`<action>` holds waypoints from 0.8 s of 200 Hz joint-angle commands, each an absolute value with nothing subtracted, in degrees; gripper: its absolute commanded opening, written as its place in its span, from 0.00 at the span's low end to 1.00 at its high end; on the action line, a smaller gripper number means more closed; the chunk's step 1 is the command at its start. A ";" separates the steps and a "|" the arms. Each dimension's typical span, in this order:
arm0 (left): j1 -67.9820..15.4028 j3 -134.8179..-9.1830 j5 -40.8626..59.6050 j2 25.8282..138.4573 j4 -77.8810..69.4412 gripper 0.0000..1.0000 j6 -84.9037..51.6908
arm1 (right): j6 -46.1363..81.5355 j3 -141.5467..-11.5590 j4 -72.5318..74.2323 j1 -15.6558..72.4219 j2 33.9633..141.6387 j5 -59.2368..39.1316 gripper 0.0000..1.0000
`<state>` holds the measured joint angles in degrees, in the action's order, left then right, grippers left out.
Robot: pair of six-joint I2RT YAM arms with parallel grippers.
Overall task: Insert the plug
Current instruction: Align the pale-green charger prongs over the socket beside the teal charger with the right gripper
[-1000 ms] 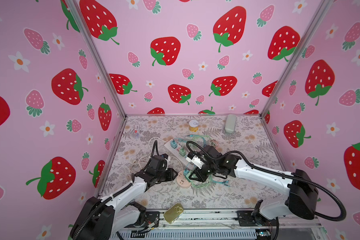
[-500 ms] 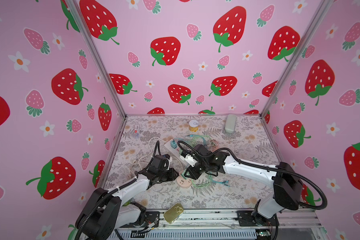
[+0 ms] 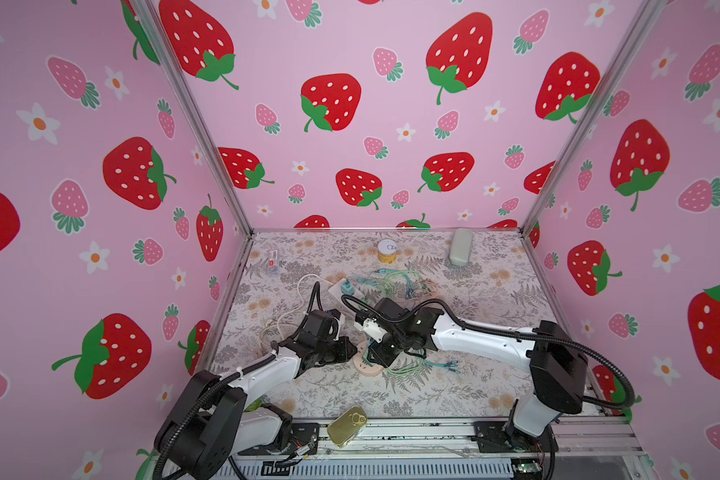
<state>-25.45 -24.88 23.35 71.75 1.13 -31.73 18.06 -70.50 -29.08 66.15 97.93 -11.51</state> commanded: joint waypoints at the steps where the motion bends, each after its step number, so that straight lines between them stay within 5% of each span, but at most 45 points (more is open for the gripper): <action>1: -25.68 -24.66 24.08 72.64 0.83 0.18 -31.58 | 18.59 -72.33 -30.93 67.23 99.62 -8.55 0.03; 160: -25.73 -22.76 23.55 71.70 0.68 0.17 -31.47 | 19.60 -76.24 -33.11 69.48 104.30 -2.23 0.00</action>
